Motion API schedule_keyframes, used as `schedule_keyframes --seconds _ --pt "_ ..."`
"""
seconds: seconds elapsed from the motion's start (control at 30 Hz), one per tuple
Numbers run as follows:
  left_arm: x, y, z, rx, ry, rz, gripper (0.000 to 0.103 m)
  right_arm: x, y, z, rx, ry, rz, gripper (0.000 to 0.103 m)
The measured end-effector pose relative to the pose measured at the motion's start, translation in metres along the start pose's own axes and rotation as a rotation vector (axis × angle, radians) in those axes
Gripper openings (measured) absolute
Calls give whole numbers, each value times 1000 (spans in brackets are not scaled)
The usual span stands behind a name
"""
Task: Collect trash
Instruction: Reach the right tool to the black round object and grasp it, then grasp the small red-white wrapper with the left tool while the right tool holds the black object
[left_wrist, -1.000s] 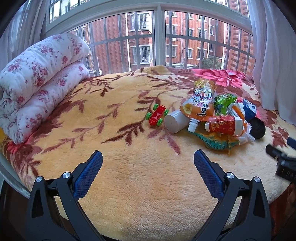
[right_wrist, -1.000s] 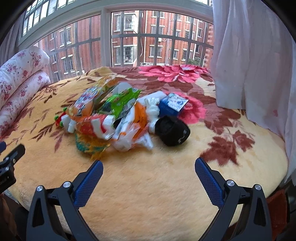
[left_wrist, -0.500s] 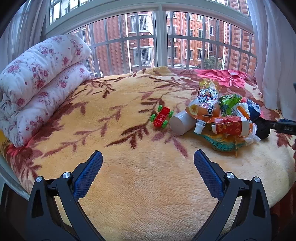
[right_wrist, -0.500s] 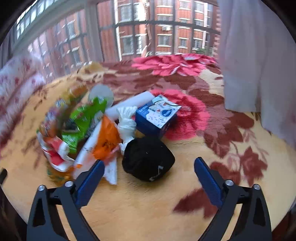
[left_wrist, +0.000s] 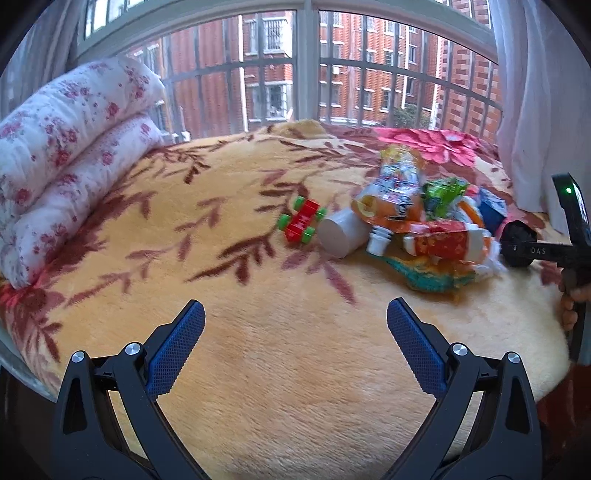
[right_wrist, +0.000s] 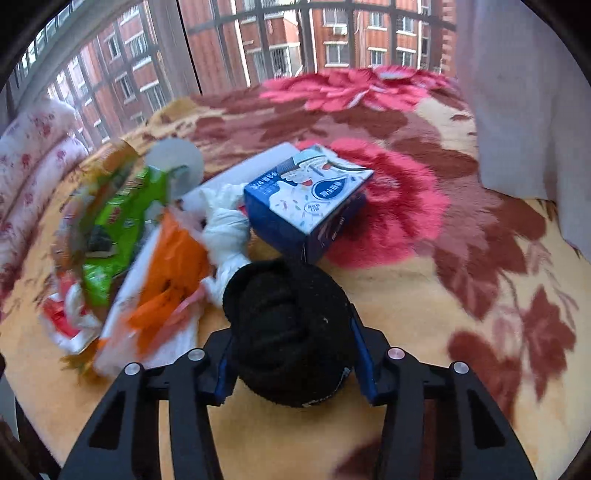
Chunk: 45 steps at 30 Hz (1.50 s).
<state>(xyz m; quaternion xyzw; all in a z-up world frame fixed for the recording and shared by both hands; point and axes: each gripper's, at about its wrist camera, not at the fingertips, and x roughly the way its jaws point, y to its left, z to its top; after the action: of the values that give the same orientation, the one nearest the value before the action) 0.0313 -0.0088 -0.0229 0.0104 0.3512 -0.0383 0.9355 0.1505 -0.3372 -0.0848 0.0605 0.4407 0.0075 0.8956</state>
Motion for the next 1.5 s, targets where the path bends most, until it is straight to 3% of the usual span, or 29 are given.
schedule_keyframes --seconds 0.1,0.23,0.37,0.5,0.6,0.8,0.83,0.87,0.97,1.1,1.13,1.3,1.5 --pt "-3 -11 3 -3 18 -62 96 -37 9 -23 -15 -72 3 50" --pt "0 -40 19 -43 67 -200 96 -75 17 -48 -15 -155 43 51" --pt "15 -75 42 -105 125 -303 96 -98 15 -64 -18 -215 26 51" --pt "46 -103 65 -206 211 -371 96 -101 9 -72 -40 -221 -17 52" --pt "74 -108 73 -281 280 -385 96 -101 -3 -80 -16 -210 2 52" --pt "123 -119 83 -293 348 -285 95 -95 -20 -91 26 -202 43 52" --pt "127 -121 85 -272 337 -254 91 -94 -23 -92 35 -203 45 52" --pt "133 -122 85 -265 348 -249 75 -93 -26 -93 41 -203 46 52" --pt "150 -117 78 -283 402 -292 52 -91 -31 -94 58 -203 56 52" --pt "142 -111 76 -237 362 -310 32 -95 -32 -97 67 -221 53 52" --pt "135 -108 76 -224 346 -325 16 -97 -31 -97 69 -227 51 52" --pt "81 -101 78 -111 233 -350 15 -110 -21 -95 64 -249 75 52" --pt "-9 -80 58 9 73 -407 15 -134 19 -96 -2 -278 130 52"
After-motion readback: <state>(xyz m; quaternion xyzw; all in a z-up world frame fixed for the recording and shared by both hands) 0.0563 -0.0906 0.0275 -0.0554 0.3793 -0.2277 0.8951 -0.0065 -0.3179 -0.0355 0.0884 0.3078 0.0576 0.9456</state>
